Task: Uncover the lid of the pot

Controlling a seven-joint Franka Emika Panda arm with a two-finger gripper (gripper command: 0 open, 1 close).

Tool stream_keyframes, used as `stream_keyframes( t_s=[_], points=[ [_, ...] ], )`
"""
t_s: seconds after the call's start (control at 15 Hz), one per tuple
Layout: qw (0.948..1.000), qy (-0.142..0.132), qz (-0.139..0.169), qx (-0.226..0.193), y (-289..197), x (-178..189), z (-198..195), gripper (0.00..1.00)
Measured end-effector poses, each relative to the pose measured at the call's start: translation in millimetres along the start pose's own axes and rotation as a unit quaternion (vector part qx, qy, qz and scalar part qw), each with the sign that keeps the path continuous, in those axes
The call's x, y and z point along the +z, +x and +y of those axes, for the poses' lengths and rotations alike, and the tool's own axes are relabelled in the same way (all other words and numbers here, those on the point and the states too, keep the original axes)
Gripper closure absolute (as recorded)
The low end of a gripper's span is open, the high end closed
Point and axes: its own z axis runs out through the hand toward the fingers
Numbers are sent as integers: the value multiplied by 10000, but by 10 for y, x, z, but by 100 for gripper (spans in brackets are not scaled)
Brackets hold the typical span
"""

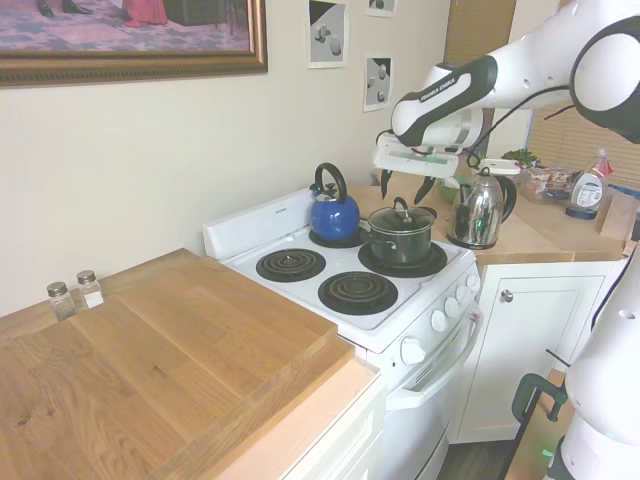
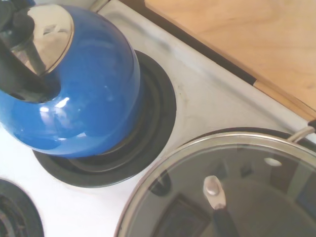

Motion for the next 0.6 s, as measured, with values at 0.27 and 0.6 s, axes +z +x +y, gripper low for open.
stream_keyframes(
  t_s=[0.27, 0.6],
  points=[
    [9999, -1, 74, -122, -7, -16, -41, 100],
    [9995, -52, 54, -313, -84, -2, -72, 100]
  ],
)
